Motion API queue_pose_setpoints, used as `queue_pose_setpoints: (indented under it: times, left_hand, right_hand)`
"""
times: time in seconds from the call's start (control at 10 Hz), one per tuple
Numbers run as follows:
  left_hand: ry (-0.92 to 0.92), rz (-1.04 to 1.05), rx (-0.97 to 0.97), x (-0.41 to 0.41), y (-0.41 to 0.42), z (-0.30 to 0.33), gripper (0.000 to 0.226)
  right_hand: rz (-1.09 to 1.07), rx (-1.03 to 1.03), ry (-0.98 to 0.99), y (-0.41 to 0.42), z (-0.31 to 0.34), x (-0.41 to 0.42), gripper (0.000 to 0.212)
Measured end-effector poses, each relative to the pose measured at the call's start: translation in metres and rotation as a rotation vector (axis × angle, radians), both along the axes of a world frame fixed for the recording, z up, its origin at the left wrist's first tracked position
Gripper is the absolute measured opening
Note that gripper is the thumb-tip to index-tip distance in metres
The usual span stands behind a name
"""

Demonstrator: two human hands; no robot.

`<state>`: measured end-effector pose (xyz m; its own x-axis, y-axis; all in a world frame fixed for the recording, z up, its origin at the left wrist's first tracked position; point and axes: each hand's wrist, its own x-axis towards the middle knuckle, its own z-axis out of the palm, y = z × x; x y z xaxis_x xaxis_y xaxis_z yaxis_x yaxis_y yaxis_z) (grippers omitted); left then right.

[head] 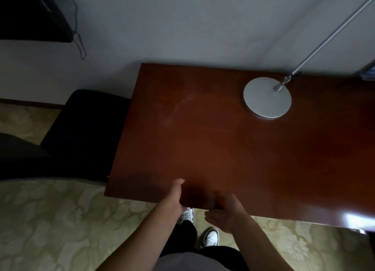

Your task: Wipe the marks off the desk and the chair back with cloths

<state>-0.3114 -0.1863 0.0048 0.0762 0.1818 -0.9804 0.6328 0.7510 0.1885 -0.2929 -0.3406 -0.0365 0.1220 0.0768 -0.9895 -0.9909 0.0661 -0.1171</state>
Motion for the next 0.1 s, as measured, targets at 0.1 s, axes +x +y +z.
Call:
queue_pose_setpoints:
  times: [0.1]
  left_hand:
    - [-0.187,-0.345,-0.078,0.0345,-0.0062,0.022,0.037]
  right_hand:
    - [0.079,0.1,-0.124,-0.0001,0.0383,0.0252,0.03]
